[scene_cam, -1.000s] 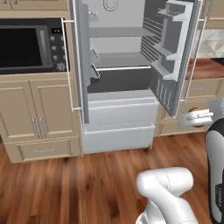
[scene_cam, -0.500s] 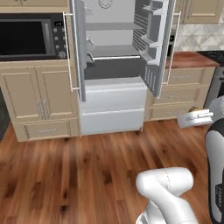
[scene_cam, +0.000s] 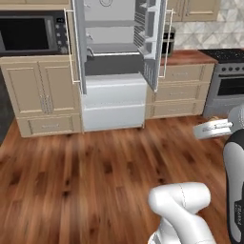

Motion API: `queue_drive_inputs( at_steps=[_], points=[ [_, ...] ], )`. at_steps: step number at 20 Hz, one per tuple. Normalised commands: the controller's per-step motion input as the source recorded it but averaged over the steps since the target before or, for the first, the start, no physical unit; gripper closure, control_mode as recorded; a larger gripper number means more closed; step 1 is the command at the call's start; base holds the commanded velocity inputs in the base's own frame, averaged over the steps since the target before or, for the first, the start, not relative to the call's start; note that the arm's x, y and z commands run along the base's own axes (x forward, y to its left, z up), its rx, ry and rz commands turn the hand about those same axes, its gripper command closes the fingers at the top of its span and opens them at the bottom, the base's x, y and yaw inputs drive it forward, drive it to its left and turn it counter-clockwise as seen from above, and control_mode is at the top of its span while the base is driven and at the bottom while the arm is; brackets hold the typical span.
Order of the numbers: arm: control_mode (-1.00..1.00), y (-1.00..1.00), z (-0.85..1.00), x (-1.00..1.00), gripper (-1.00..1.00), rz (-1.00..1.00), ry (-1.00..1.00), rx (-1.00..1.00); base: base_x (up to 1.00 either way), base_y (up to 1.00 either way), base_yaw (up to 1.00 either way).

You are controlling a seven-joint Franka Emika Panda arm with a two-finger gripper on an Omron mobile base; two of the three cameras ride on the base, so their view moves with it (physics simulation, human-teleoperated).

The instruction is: Retrieve the banana and peach from the fridge and place them into the bowl on the dining table.

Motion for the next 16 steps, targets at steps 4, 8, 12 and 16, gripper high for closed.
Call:
queue_drive_inputs(
  at_steps=[4, 8, 12, 16],
  points=[
    [1.00, 0.00, 0.00, 0.00, 1.00, 0.00, 0.00, 0.00, -1.00, -0.30, -0.05],
    [1.00, 0.00, 0.00, 0.00, 1.00, 0.00, 0.00, 0.00, -1.00, -0.18, -0.05],
    [1.00, 0.00, 0.00, 0.00, 1.00, 0.00, 0.00, 0.00, -1.00, -0.11, -0.06],
    [1.00, 0.00, 0.00, 0.00, 1.00, 0.00, 0.00, 0.00, -1.00, -0.10, -0.05]
  ],
)
